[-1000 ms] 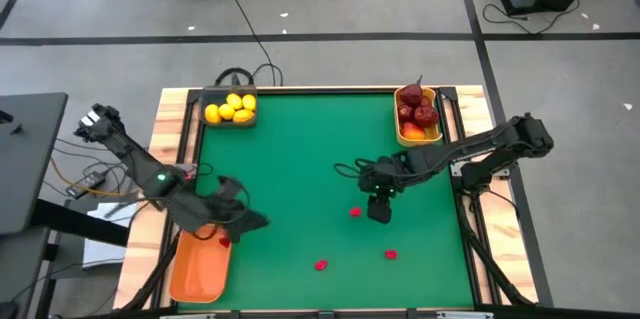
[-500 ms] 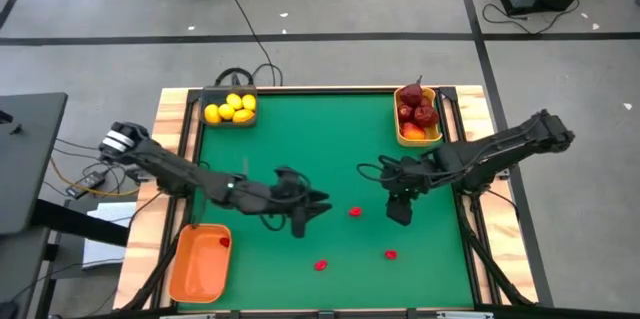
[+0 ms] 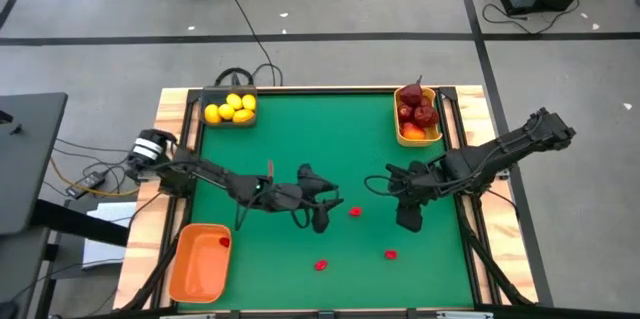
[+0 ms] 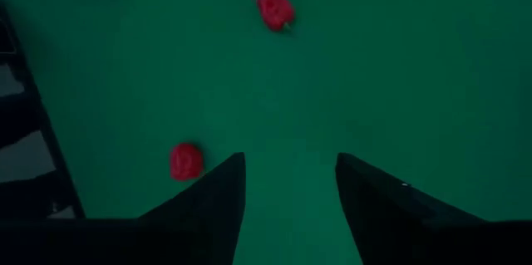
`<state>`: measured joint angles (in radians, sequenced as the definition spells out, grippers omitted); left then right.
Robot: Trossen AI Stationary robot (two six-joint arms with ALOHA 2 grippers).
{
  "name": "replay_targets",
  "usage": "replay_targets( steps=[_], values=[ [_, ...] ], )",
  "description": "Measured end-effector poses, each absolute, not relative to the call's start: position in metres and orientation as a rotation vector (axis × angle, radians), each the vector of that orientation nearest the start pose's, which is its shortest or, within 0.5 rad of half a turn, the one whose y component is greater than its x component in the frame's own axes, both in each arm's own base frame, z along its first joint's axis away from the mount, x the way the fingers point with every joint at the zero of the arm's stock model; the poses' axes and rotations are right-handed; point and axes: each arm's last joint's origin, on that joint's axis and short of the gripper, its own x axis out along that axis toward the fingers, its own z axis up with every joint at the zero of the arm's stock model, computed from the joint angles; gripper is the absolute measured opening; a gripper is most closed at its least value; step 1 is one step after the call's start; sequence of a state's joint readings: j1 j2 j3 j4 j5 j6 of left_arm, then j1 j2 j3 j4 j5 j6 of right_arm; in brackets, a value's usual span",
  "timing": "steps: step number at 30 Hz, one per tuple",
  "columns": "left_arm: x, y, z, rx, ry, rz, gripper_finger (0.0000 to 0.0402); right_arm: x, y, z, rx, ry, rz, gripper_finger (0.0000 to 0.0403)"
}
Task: Sort produce into baskets
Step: Put the top red bell pepper into the orange bin
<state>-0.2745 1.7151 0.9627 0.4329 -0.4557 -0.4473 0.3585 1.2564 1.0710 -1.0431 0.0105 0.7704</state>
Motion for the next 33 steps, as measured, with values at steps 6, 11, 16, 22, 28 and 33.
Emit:
replay_targets(
  steps=[6,11,16,22,28,33],
  values=[
    [0.367,-0.088,0.18,-0.234,0.337,0.198,0.0209,0.205,0.076,0.276,0.42,1.271,-0.221,0.0199],
    [0.377,-0.089,0.157,-0.157,0.371,0.193,0.0209,0.201,0.077,0.275,0.409,1.297,-0.23,0.0199],
    [0.393,-0.085,0.136,-0.165,0.372,0.178,0.0209,0.199,0.079,0.275,0.389,1.318,-0.223,0.0199],
    [0.412,-0.082,0.118,-0.154,0.387,0.148,0.0209,0.193,0.08,0.274,0.397,1.367,-0.256,0.0199],
    [0.418,-0.079,0.108,-0.13,0.415,0.11,0.0209,0.19,0.082,0.273,0.416,1.392,-0.27,0.0199],
    [0.418,-0.077,0.092,-0.146,0.467,0.031,0.0206,0.19,0.082,0.273,0.418,1.396,-0.267,0.0199]
  ],
)
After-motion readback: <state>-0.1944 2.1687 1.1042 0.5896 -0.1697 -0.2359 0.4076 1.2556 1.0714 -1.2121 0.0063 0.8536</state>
